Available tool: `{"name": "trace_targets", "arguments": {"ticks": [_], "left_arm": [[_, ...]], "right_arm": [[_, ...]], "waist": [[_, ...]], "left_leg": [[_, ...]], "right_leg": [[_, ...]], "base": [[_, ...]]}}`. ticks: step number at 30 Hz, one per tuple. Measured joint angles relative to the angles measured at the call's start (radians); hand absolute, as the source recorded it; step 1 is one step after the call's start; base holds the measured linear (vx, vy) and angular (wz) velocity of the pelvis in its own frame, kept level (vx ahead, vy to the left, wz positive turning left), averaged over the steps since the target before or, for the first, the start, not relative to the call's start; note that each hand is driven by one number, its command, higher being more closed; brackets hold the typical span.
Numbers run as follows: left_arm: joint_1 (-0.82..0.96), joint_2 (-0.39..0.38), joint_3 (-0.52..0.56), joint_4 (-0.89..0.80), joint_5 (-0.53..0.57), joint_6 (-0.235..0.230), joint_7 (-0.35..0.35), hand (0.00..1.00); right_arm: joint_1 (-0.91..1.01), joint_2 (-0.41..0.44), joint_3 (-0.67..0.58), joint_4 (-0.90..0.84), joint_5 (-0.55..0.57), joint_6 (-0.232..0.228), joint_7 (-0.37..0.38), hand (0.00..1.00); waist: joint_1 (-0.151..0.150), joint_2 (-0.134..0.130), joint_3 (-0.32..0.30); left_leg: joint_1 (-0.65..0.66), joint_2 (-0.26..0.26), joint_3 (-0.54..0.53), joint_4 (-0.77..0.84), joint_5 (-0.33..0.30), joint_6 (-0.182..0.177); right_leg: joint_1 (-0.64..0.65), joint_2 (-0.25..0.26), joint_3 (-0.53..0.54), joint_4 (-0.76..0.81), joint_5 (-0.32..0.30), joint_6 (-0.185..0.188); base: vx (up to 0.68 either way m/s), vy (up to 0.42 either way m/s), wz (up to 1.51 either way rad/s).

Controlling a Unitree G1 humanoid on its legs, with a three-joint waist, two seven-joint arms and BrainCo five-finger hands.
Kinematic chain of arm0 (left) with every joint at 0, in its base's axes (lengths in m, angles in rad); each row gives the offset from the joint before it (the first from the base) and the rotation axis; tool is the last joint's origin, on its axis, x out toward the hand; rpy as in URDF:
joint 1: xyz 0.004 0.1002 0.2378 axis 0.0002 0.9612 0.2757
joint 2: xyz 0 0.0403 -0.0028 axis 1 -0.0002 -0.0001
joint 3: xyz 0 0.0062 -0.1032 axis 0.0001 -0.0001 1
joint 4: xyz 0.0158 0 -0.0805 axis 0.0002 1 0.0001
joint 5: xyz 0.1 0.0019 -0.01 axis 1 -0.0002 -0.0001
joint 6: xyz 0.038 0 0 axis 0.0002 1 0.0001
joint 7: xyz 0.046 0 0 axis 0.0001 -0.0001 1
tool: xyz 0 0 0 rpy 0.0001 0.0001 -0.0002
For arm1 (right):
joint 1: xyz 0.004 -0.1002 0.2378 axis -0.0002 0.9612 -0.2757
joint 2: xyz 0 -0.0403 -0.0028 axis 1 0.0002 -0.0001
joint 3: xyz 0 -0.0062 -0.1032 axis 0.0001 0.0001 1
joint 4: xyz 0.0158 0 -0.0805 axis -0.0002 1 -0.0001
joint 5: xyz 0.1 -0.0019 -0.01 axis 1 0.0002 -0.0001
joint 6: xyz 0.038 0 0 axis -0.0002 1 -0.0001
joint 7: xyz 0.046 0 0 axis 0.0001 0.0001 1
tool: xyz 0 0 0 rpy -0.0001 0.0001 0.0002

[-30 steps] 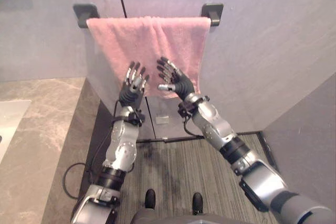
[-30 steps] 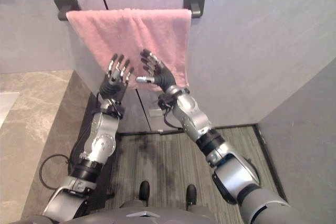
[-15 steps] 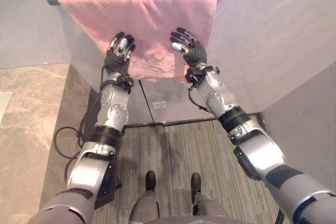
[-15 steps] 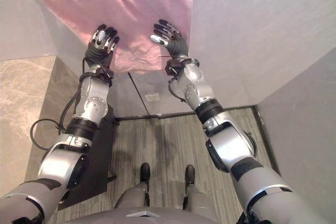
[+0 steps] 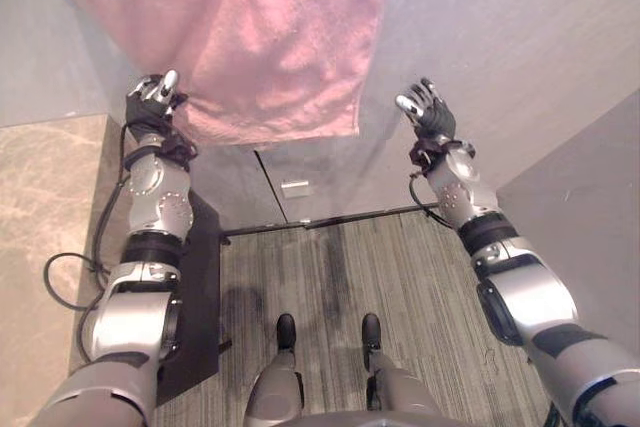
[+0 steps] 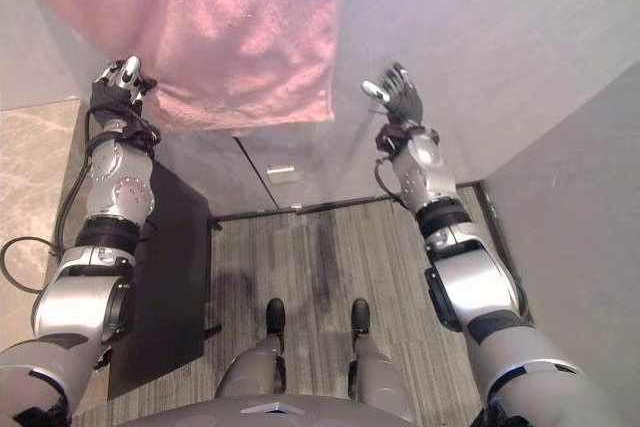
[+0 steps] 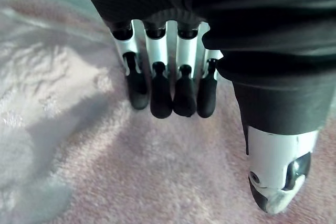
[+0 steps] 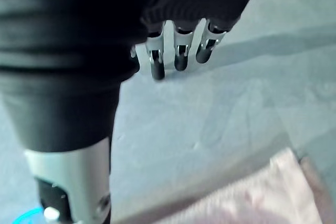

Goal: Organize washtable

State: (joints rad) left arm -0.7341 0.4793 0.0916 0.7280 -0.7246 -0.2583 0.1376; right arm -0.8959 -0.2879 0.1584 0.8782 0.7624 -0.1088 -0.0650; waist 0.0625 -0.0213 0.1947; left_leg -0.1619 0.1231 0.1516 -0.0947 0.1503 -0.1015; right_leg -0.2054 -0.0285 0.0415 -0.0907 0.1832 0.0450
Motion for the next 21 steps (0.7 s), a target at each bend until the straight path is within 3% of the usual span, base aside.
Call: {"name": "trace_targets", "arguments": {"ticks": [4, 6, 15, 21], "left_arm": [[0.118, -0.012, 0.01, 0.018, 0.124, 0.02, 0.001, 0.0], [0.212, -0.055, 0.007, 0.019, 0.186, 0.034, -0.001, 0.0], [0.525, -0.242, -0.033, 0.161, 0.278, 0.07, -0.068, 0.0], [0.703, -0.361, -0.003, 0.371, 0.306, 0.1, -0.103, 0.0]], "right_arm": [[0.088, -0.008, -0.018, 0.0, -0.038, 0.006, -0.002, 0.0], [0.159, -0.001, -0.052, -0.004, -0.05, 0.006, -0.002, 0.0], [0.494, 0.065, -0.102, 0.018, -0.249, 0.014, 0.027, 0.0], [0.764, 0.142, -0.228, 0.184, -0.361, 0.033, 0.035, 0.0]], "waist": [[-0.021, 0.0, 0.0], [-0.022, 0.0, 0.0], [-0.027, 0.002, -0.004], [-0.03, 0.016, -0.082]], "left_leg": [[0.007, 0.0, 0.0, 0.0, 0.0, 0.0], [0.022, -0.001, 0.0, -0.005, -0.002, 0.001], [0.046, -0.009, -0.014, -0.009, -0.024, 0.005], [0.088, -0.023, -0.021, -0.009, -0.052, 0.005]], "right_leg": [[0.007, 0.0, 0.001, 0.0, 0.0, 0.0], [0.022, 0.0, -0.001, 0.0, -0.002, 0.003], [0.056, -0.011, -0.026, -0.001, -0.034, 0.012], [0.103, -0.026, -0.032, 0.0, -0.068, 0.022]], "base": [[0.0, 0.0, 0.0], [0.0, 0.0, 0.0], [-0.01, 0.01, 0.06], [0.1, 0.028, 0.05]]}}
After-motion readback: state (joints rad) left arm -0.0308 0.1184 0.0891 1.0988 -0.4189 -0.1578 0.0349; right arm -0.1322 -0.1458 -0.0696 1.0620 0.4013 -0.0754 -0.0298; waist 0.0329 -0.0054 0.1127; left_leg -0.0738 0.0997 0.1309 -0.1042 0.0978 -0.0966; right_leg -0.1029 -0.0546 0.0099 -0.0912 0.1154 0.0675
